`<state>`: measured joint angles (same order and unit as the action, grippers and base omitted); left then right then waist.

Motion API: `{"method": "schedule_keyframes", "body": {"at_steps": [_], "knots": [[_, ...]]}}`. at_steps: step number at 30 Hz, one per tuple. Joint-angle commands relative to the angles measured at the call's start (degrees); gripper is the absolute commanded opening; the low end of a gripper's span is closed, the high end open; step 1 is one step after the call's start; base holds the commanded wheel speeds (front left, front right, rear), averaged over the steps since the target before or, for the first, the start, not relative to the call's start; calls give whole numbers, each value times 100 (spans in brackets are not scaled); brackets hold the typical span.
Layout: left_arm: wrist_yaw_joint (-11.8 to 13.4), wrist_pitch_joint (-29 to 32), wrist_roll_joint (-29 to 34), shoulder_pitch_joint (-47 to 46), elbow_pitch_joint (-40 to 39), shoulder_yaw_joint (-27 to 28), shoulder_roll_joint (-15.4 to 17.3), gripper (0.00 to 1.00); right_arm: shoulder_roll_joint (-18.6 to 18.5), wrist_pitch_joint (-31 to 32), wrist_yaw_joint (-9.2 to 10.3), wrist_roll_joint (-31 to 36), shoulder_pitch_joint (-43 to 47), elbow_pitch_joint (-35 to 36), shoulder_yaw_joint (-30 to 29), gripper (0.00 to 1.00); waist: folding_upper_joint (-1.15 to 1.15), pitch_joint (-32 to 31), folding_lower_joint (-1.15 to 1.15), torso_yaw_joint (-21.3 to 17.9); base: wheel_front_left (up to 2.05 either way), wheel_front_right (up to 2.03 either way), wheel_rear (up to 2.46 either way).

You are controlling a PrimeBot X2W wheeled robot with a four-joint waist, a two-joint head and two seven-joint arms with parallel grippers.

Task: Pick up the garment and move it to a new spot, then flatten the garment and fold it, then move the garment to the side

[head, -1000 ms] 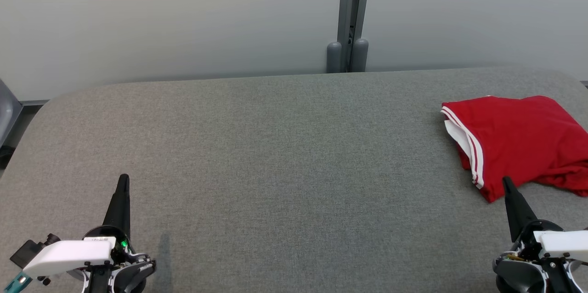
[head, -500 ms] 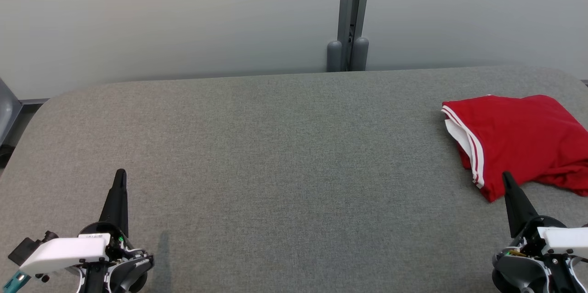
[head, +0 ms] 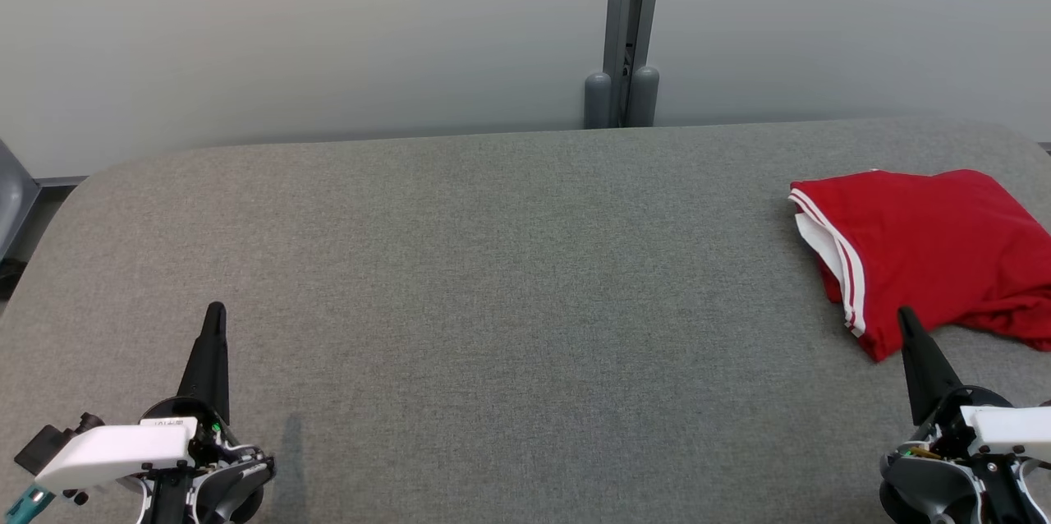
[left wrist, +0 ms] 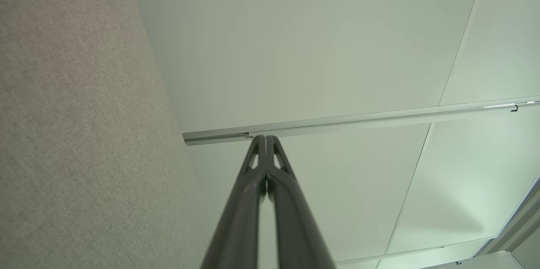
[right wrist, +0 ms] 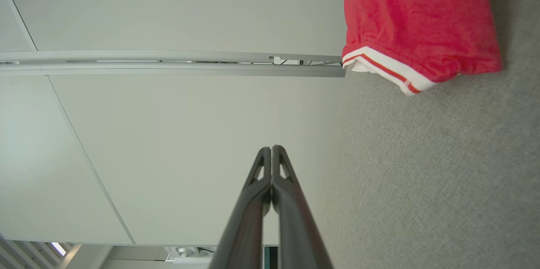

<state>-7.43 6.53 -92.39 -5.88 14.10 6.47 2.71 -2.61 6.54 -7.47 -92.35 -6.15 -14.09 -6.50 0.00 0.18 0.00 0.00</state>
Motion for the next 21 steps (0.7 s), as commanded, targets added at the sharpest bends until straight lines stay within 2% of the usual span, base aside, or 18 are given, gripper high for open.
{"method": "schedule_keyframes", "body": {"at_steps": [1,21], "knots": [[-25,18,-8,-75,-15,24,32,0,-51,21,-4,-13,-25,14,-10,0,0,0,0,0,0,0,0],[-25,18,-8,-75,-16,24,32,0,-51,20,-4,-13,-25,14,-9,0,0,0,0,0,0,0,0]]}}
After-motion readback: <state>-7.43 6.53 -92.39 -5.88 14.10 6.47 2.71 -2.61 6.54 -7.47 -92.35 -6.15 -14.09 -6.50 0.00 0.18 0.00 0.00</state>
